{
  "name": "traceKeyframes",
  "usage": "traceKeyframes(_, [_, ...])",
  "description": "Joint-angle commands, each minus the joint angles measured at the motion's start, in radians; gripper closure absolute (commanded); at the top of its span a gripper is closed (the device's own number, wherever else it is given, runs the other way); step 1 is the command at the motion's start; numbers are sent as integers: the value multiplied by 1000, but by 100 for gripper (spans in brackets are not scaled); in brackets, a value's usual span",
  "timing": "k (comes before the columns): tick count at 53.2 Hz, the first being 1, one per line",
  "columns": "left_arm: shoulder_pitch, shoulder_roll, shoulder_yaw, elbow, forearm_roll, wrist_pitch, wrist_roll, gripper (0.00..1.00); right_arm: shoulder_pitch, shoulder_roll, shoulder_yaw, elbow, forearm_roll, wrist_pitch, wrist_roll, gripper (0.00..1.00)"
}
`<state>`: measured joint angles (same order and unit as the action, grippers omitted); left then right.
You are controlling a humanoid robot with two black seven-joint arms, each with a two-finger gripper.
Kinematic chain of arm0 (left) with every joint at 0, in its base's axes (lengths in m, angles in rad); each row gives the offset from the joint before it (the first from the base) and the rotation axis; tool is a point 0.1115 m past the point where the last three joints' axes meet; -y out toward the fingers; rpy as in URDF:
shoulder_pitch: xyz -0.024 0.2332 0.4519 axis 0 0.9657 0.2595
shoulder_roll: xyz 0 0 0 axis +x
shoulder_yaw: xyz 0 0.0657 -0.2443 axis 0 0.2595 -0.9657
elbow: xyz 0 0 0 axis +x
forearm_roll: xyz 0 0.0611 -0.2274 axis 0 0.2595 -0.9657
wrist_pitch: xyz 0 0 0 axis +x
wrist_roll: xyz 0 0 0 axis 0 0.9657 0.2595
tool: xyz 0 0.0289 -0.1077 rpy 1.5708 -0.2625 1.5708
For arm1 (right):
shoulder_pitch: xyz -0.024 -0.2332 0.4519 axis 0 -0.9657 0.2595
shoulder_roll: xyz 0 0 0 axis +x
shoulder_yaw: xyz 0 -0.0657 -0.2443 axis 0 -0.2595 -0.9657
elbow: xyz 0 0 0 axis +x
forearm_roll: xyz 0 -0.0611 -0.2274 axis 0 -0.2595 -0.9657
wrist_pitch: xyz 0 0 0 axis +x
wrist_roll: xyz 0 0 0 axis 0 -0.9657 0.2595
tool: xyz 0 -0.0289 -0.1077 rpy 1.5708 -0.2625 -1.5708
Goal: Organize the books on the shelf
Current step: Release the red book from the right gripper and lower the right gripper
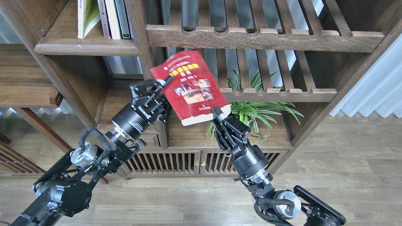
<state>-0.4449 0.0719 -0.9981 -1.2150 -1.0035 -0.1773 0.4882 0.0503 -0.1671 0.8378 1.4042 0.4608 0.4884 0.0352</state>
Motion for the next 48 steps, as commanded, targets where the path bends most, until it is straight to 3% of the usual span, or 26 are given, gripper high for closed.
traceKeyframes(1, [0, 0, -1, -1, 0, 1, 0, 92, -3, -2, 4, -5, 1, 0, 0, 42])
traceKeyframes(7, [12, 0, 4, -6, 0, 1, 0, 92, -6, -6, 17, -50, 4, 0, 3, 32])
traceKeyframes(22, [23, 6, 6, -66, 2, 1, 0, 93, -61, -15, 188, -132, 9, 0, 8, 20])
traceKeyframes(48, [23, 6, 13, -164, 37, -34, 0, 94, -79, -12, 251, -215, 7, 0, 9, 19])
